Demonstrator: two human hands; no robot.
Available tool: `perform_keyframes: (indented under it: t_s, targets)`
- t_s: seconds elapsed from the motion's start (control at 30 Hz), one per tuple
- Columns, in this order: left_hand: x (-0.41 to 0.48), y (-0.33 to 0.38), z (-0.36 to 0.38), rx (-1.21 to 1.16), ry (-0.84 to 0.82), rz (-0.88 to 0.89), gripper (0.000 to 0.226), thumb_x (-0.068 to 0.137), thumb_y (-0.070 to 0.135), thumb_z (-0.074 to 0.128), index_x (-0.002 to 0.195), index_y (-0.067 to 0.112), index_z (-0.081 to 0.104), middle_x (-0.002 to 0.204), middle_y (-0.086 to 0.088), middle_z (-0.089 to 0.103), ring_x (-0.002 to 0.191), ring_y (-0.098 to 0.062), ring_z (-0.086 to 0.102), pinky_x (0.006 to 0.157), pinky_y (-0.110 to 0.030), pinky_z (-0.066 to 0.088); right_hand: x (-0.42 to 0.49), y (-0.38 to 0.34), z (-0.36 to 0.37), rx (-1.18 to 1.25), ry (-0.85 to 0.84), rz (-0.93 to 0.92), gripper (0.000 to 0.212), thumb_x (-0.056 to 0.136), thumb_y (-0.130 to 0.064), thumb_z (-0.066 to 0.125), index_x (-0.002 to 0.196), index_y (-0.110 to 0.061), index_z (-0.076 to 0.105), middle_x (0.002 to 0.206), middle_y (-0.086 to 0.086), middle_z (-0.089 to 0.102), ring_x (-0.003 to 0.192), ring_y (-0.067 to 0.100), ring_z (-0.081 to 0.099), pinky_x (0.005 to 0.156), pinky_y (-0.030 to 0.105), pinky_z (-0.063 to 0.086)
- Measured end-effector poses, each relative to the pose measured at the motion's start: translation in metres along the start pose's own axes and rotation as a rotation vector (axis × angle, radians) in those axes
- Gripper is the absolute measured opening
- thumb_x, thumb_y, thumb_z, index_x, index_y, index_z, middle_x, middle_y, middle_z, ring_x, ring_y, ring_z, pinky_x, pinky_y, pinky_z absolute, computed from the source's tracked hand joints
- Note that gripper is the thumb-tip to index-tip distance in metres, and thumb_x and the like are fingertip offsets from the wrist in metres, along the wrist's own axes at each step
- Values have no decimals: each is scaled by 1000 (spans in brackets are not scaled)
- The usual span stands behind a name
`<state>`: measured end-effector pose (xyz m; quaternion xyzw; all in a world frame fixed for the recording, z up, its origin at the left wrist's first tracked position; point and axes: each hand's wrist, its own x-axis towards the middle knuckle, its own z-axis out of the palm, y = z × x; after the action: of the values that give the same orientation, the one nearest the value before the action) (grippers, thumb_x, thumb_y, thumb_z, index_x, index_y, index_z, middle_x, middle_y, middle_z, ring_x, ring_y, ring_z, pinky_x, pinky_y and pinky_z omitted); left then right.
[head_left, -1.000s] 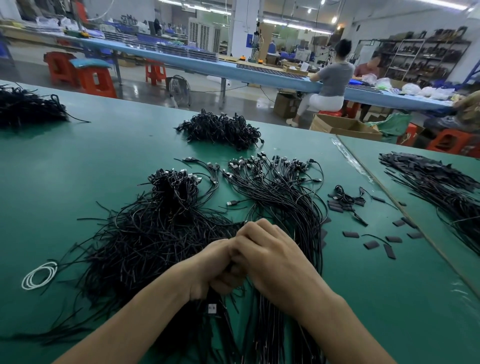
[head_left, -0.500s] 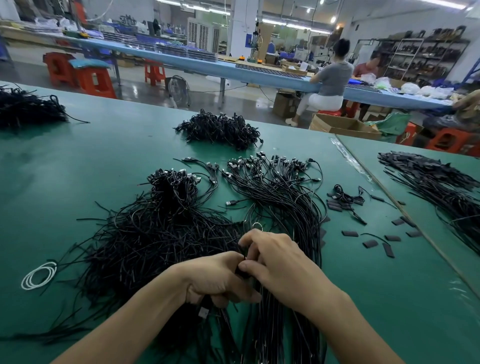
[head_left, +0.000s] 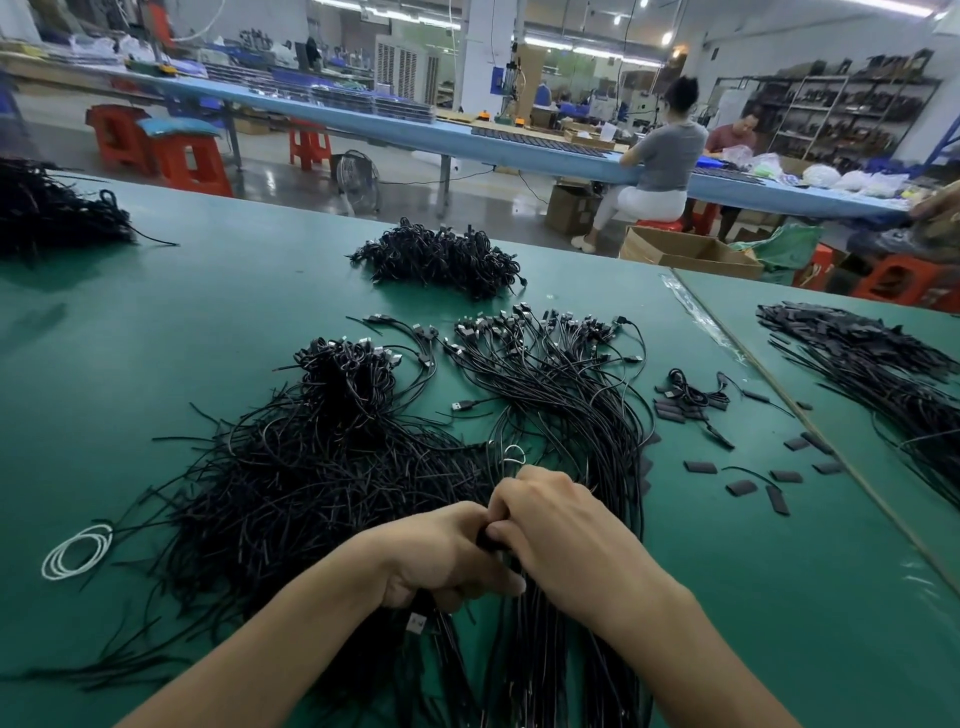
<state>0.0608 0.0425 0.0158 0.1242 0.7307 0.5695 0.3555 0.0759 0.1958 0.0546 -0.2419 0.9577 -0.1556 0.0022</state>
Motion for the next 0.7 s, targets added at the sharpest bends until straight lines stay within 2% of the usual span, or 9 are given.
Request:
perform_keyframes:
  t_s: [0.17, 0.27, 0.37, 0.43, 0.5, 0.57, 0.6, 0.63, 0.7]
  targets:
    - [5, -1, 1, -125, 143, 62, 19, 89, -3, 59, 79, 13, 57, 58, 3, 50, 44, -6, 42, 39, -18, 33, 2, 2, 6, -78, 139, -88, 12, 103, -27, 51, 106, -19, 59, 105, -4, 52, 100, 11, 49, 80, 19, 42]
    - [8, 1, 4, -295, 207, 132, 20, 91, -7, 53, 86, 10, 61, 57, 3, 51, 43, -7, 42, 37, -18, 32, 3, 3, 10, -26, 210, -49, 12, 103, -25, 49, 100, -18, 59, 101, -6, 51, 97, 10, 48, 81, 16, 39]
    - [11, 6, 9, -417, 253, 228, 27, 90, -7, 44, 99, 8, 64, 65, 3, 50, 51, -6, 41, 42, -19, 33, 4, 5, 12, 179, 289, 130, 14, 101, -24, 51, 93, -21, 61, 97, -12, 54, 88, 6, 54, 77, 22, 45]
    - [14, 10, 12, -563, 259, 287, 33, 86, 0, 40, 109, 5, 62, 73, 0, 52, 58, -8, 44, 50, -21, 36, 6, 5, 12, 448, 366, 224, 16, 99, -17, 57, 84, -23, 62, 87, -12, 60, 78, 0, 60, 68, 14, 45]
    - [15, 10, 13, -658, 274, 340, 36, 92, 5, 40, 123, 2, 58, 88, -15, 59, 73, -18, 52, 64, -30, 43, 7, 5, 10, 669, 412, 262, 20, 97, -11, 61, 80, -21, 64, 73, -9, 65, 65, -5, 61, 58, 8, 44]
    - [15, 5, 11, -568, 344, 410, 33, 98, 8, 48, 130, 8, 57, 111, -31, 62, 94, -29, 57, 86, -42, 49, 8, 7, 7, 794, 397, 286, 17, 97, -13, 62, 81, -18, 68, 70, -8, 67, 63, -3, 60, 60, 14, 48]
    - [14, 3, 9, -452, 394, 442, 34, 96, 15, 56, 130, 14, 58, 118, -28, 62, 100, -28, 60, 95, -42, 50, 8, 9, 6, 866, 381, 292, 16, 97, -14, 62, 83, -16, 68, 70, -7, 67, 65, -1, 60, 63, 18, 50]
    - [13, 2, 7, -312, 451, 466, 35, 94, 23, 63, 128, 21, 59, 118, -23, 62, 104, -24, 62, 98, -39, 52, 7, 11, 6, 939, 368, 289, 16, 98, -14, 61, 84, -14, 69, 71, -7, 67, 66, 2, 60, 65, 19, 51]
    - [12, 1, 2, -87, 576, 486, 36, 86, 40, 71, 120, 31, 60, 108, -6, 65, 101, -14, 64, 90, -28, 55, 5, 13, 2, 1035, 345, 262, 15, 99, -15, 59, 86, -12, 68, 69, -9, 64, 66, 2, 56, 66, 17, 50]
